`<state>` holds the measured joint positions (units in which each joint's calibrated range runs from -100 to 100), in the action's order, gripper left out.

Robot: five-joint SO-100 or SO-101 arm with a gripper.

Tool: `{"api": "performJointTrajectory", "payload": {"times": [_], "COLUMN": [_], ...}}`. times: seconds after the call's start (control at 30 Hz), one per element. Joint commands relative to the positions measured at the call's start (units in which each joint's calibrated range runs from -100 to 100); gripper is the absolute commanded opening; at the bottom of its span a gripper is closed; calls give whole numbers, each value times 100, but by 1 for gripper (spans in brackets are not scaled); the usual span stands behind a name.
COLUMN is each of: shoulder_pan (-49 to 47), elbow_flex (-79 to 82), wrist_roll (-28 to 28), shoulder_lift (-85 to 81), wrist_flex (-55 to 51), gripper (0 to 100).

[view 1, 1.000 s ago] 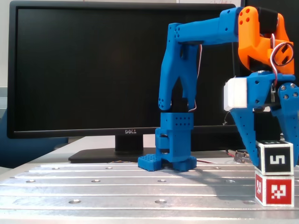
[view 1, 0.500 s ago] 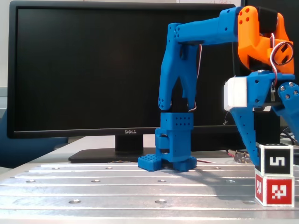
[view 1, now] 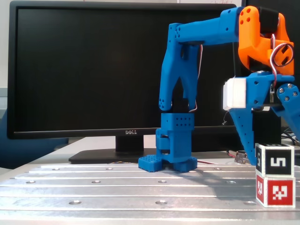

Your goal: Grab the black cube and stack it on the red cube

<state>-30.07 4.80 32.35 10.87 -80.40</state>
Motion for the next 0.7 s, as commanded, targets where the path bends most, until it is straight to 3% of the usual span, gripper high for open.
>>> {"api": "performJointTrajectory", "payload": {"times": [0.0,0.37,0.67], "shoulder_pan": [21,124,139], "elbow_flex": [-249,-304,-1145], "wrist_roll": [21,126,163], "shoulder_lift": [-151,-594,-619], "wrist_flex": [-36,-318,-1190], "gripper": [33,33,33]}}
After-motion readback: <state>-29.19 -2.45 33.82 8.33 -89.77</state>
